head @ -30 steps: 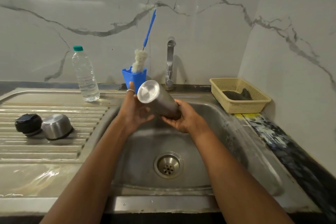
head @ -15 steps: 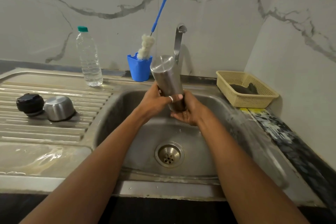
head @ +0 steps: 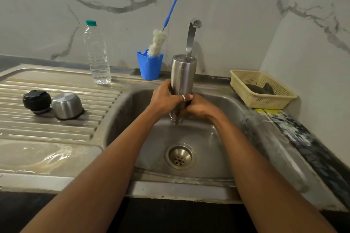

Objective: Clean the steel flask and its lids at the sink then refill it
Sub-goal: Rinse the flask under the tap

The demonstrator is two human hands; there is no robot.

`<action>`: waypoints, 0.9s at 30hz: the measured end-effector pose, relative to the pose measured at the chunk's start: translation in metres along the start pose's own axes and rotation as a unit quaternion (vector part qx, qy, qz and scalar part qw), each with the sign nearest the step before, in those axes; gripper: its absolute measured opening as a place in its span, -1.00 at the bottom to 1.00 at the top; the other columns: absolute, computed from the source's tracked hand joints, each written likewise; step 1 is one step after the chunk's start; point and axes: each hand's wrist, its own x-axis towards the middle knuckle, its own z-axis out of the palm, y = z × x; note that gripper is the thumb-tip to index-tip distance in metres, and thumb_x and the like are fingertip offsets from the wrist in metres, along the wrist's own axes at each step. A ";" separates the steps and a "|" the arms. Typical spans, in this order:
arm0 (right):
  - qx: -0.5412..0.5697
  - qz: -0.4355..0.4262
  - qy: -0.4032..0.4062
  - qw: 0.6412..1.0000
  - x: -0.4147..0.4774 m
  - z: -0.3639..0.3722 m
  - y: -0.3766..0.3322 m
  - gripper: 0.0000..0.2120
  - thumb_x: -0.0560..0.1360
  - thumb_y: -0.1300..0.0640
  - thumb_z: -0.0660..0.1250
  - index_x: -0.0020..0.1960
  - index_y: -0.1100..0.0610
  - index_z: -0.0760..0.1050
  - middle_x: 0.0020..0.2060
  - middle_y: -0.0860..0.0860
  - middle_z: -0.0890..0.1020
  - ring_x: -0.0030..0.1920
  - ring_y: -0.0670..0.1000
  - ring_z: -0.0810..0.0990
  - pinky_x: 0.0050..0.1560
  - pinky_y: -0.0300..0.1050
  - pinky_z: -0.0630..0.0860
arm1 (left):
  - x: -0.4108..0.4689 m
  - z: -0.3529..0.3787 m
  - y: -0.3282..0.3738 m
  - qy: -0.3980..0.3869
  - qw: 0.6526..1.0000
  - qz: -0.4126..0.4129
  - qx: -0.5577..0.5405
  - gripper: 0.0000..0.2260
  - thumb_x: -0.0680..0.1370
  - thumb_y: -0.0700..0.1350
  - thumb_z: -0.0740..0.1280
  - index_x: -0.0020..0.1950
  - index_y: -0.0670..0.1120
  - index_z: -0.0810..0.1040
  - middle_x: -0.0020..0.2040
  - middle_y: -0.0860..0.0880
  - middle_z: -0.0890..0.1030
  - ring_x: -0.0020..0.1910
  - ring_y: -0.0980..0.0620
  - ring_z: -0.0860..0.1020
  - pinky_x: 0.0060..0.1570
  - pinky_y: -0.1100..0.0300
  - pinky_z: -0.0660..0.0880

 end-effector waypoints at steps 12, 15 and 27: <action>0.004 -0.003 0.072 0.997 0.017 0.007 0.013 -0.33 0.22 0.01 0.60 0.32 -0.06 0.55 0.00 -0.07 0.72 -0.01 -0.04 0.70 0.10 0.08 0.67 | 0.001 0.001 0.002 0.016 1.000 -0.010 -0.016 -0.29 0.37 0.05 0.63 0.39 -0.04 0.34 0.19 0.00 0.53 0.09 0.05 0.57 -0.11 0.26 0.58; 0.023 -0.030 0.119 0.992 0.016 0.008 0.007 -0.47 0.30 -0.01 0.60 0.24 -0.08 0.57 -0.04 -0.12 0.71 -0.03 -0.09 0.69 0.05 -0.04 0.67 | 0.000 0.000 0.005 0.041 0.999 0.020 -0.030 -0.26 0.36 0.10 0.63 0.42 -0.03 0.36 0.26 -0.01 0.56 0.18 0.00 0.59 0.10 0.06 0.63; 0.009 -0.029 0.141 0.990 0.013 0.016 0.006 -0.69 0.30 -0.12 0.51 0.03 -0.13 0.62 -0.07 -0.08 0.72 -0.04 -0.06 0.70 0.08 0.03 0.67 | 0.003 -0.002 -0.003 0.058 0.996 0.046 0.041 -0.33 0.37 0.19 0.59 0.39 -0.03 0.51 0.15 0.04 0.64 0.07 0.07 0.63 0.03 0.16 0.61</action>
